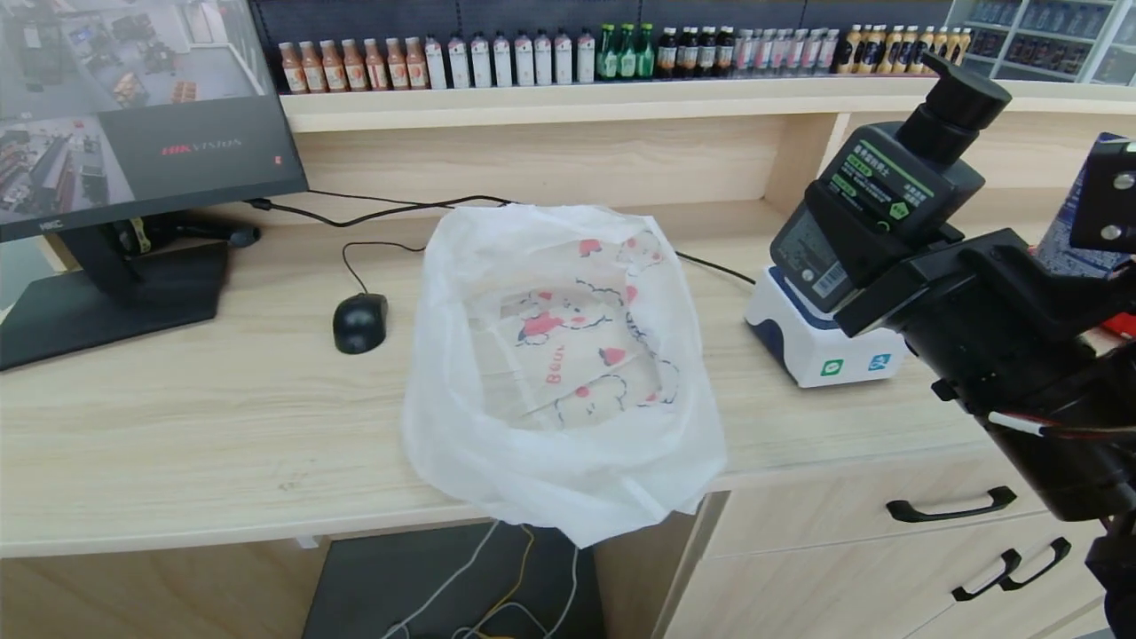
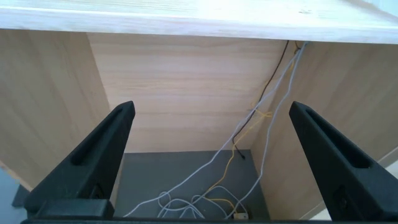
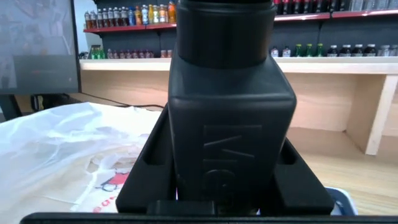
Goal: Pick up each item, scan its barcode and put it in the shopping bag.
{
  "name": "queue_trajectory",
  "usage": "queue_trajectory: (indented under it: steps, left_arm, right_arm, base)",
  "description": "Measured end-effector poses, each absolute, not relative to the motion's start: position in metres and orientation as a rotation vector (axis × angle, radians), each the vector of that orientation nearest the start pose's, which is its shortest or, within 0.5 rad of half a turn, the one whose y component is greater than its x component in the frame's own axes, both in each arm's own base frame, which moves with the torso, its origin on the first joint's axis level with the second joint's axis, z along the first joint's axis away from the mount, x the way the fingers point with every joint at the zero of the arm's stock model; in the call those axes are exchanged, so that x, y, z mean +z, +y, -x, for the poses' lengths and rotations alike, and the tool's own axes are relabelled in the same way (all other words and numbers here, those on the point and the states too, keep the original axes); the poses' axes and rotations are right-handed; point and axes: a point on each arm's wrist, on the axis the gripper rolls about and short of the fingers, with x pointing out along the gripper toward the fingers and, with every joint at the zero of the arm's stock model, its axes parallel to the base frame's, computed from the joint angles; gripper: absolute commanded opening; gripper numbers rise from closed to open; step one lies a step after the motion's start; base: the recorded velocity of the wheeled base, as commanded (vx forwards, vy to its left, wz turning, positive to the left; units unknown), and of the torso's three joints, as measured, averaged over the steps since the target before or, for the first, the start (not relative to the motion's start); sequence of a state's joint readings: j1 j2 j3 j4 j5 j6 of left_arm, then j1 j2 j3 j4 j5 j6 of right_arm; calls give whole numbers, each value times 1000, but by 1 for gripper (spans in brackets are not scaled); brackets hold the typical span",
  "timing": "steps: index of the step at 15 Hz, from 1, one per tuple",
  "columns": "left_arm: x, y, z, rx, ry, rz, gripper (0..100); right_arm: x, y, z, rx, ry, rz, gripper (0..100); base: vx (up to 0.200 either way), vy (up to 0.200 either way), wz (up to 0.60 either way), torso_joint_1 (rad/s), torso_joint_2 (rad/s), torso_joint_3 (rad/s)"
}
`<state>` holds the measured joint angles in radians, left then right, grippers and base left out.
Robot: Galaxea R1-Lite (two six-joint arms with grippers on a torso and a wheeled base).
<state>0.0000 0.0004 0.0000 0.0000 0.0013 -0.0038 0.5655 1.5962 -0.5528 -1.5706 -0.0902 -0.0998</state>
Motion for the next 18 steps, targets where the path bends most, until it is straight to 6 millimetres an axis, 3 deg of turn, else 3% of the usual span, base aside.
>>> queue_trajectory:
  steps: [3, 12, 14, 18]
  left_arm:
    - [75, 0, 23, 1, 0, 4, 100]
    - [75, 0, 23, 1, 1, 0, 100]
    - [75, 0, 23, 0, 0, 0, 100]
    - [75, 0, 23, 1, 1, 0, 100]
  right_arm:
    - [238, 133, -213, 439, -523, -75, 0]
    - [232, 143, -207, 494, -500, -80, 0]
    - [225, 151, -198, 552, -460, -117, 0]
    - [238, 153, -196, 618, -435, -296, 0]
  base:
    - [0, 200, 0, -1, 1, 2]
    - [0, 0, 0, 0, 0, 0]
    - [0, 0, 0, 0, 0, 0]
    - [0, 0, 0, 0, 0, 0]
